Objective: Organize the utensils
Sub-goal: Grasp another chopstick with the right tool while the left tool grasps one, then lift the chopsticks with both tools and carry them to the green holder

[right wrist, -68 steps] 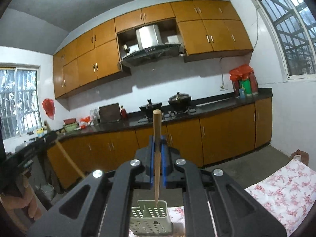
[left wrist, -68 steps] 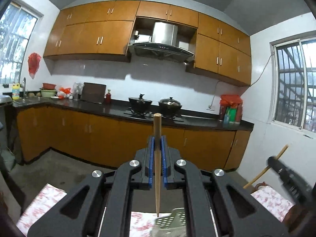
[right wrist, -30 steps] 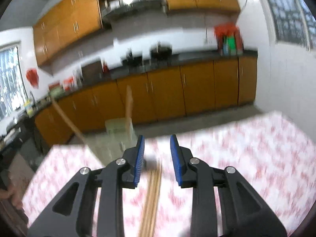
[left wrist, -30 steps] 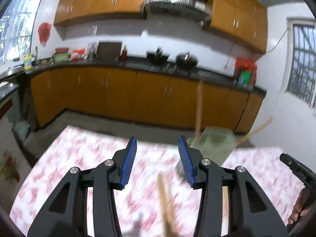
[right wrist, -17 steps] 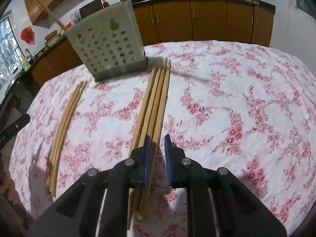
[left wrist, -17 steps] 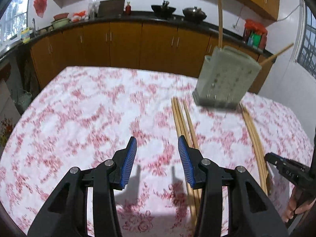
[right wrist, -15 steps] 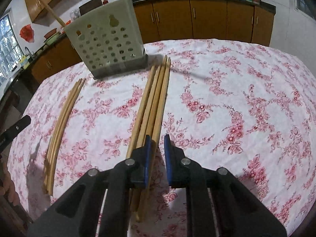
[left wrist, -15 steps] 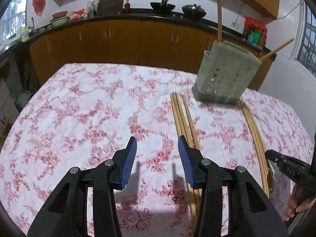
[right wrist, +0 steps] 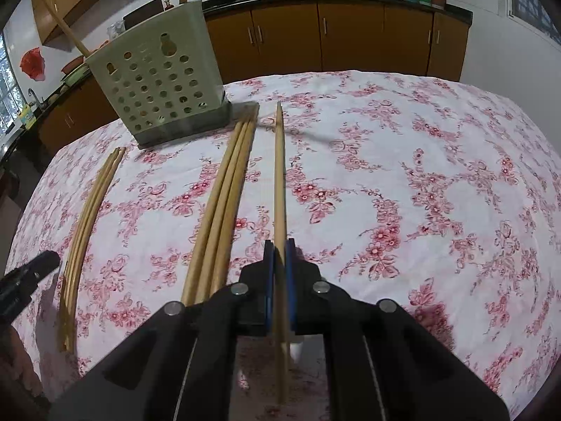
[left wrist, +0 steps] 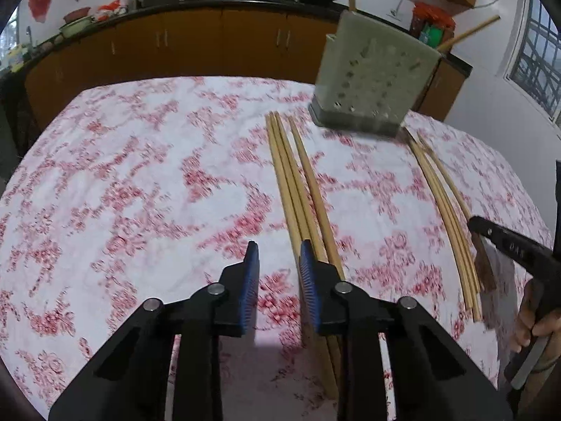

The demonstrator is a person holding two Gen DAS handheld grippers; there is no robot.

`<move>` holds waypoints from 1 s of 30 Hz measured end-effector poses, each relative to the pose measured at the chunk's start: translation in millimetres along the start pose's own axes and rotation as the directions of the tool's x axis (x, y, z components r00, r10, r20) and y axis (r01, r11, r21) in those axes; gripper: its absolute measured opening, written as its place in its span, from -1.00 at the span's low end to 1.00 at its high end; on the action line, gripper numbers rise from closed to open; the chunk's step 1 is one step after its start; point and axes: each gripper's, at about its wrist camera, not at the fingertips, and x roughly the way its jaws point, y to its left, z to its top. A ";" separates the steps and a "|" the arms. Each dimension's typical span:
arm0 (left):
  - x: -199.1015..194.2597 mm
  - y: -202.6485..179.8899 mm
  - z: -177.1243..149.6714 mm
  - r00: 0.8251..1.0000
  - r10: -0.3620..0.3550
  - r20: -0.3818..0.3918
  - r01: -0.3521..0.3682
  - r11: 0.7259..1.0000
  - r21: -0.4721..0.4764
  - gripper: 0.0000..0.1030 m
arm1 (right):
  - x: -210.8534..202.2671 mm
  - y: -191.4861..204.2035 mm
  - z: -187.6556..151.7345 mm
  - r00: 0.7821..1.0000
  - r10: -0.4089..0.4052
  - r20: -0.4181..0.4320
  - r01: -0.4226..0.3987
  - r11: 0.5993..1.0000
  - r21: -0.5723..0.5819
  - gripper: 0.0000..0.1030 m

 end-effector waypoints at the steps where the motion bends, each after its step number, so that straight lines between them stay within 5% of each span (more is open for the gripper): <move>1: 0.7 -1.2 -0.9 1.000 -0.002 -0.004 0.002 1.000 0.005 -0.55 | 0.0 -0.2 -0.1 1.000 -0.001 0.000 0.001 1.000 0.000 -0.84; 16: 3.0 -11.4 -6.0 0.999 0.039 -0.027 -0.037 0.998 0.046 -0.73 | -5.0 3.6 -7.3 1.000 0.009 -0.003 -0.009 1.000 -0.018 -0.79; 30: 22.7 41.8 29.3 0.993 0.115 -0.008 -0.115 0.992 -0.054 -0.84 | 4.7 -20.4 7.6 0.999 -0.039 0.033 0.038 0.999 0.026 -0.84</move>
